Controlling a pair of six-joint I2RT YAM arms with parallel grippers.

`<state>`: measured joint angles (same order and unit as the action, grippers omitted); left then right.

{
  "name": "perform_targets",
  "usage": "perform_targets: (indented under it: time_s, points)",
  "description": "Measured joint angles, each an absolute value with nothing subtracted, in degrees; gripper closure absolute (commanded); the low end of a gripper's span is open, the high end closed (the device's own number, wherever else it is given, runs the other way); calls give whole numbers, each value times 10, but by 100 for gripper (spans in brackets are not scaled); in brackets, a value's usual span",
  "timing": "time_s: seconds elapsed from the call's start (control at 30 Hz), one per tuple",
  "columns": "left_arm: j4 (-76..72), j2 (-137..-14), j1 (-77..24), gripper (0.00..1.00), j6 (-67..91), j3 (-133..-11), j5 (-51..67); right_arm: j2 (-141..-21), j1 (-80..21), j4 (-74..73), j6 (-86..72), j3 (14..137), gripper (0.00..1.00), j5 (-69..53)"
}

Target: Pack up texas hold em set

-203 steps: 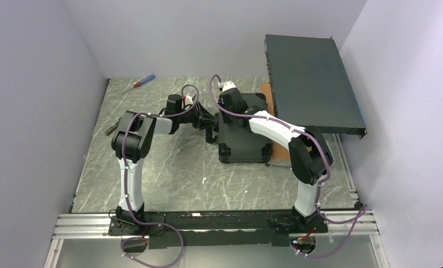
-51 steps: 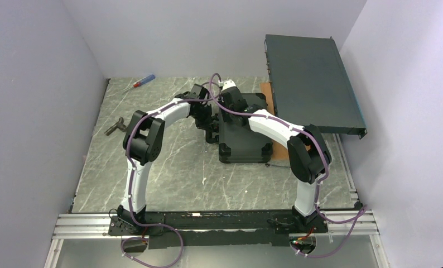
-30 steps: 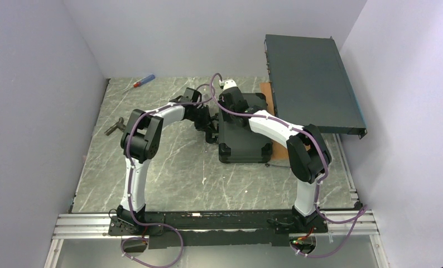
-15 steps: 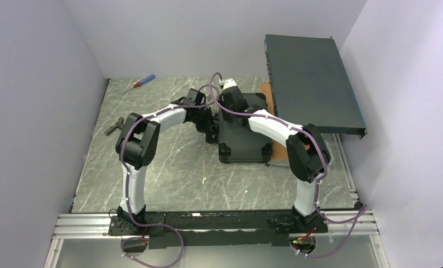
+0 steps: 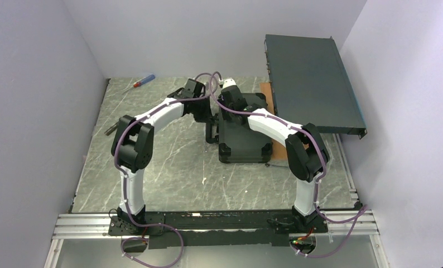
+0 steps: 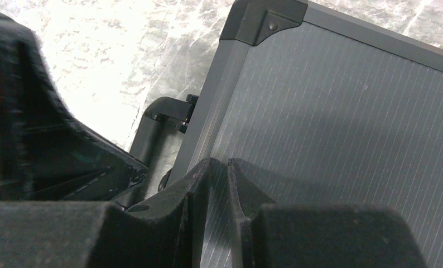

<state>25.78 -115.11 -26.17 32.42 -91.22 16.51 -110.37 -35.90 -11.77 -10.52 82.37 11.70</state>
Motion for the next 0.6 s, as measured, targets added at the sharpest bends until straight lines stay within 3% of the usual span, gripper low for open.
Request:
perform_targets:
  time_s: [0.23, 0.33, 0.6]
  points:
    - [276, -1170, -262, 93, 326, -896, 156, -1104, -359, -120, -105, 826, 75, 117]
    - [286, -1138, -256, 86, 326, -875, 161, -1106, -358, -131, -105, 835, 68, 117]
    - [312, -872, -223, 43, 301, -840, 145, -1091, -355, -206, -101, 856, 48, 102]
